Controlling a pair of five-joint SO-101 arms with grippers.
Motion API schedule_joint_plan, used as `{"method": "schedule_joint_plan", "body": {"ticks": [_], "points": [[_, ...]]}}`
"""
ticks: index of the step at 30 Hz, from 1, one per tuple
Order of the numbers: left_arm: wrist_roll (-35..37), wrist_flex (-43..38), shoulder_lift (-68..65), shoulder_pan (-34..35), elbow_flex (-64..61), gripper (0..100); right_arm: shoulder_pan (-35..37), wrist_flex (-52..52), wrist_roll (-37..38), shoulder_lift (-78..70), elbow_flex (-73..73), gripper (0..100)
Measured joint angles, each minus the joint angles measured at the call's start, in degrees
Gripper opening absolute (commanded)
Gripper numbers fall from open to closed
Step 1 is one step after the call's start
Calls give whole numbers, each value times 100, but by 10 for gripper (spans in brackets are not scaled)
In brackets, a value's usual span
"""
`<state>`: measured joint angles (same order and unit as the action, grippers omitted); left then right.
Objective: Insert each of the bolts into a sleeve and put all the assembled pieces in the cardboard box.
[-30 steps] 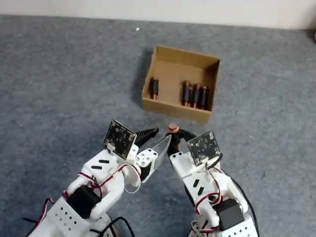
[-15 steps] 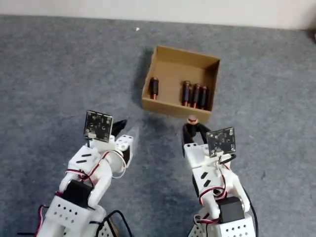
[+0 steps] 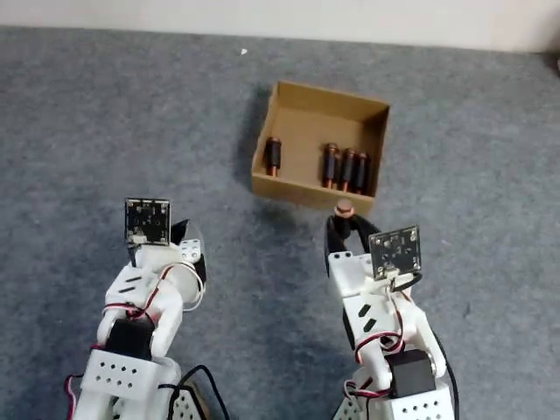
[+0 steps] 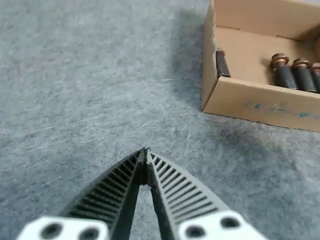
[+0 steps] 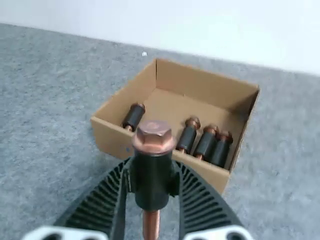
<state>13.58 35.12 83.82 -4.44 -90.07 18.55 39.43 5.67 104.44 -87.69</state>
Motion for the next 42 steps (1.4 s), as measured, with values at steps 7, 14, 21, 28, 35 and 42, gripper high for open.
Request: {"method": "schedule_joint_plan", "body": {"ticks": [7,14,21,28,35,42], "points": [[-9,-431,1169,97,-580,6,0,-18,334,-721,510,5],[-9,334,1960,62,-580,6,0,-18,343,-2945,2057,5],[-9,844,1960,62,-589,6,0,-844,343,-5398,3534,5],[-9,958,1960,62,-589,6,0,-2224,343,-7516,4255,5],[-9,958,1960,62,-589,6,0,-3596,343,-9073,4360,5],[-9,993,1960,62,-589,6,0,-4413,343,-9952,4360,7]]}}
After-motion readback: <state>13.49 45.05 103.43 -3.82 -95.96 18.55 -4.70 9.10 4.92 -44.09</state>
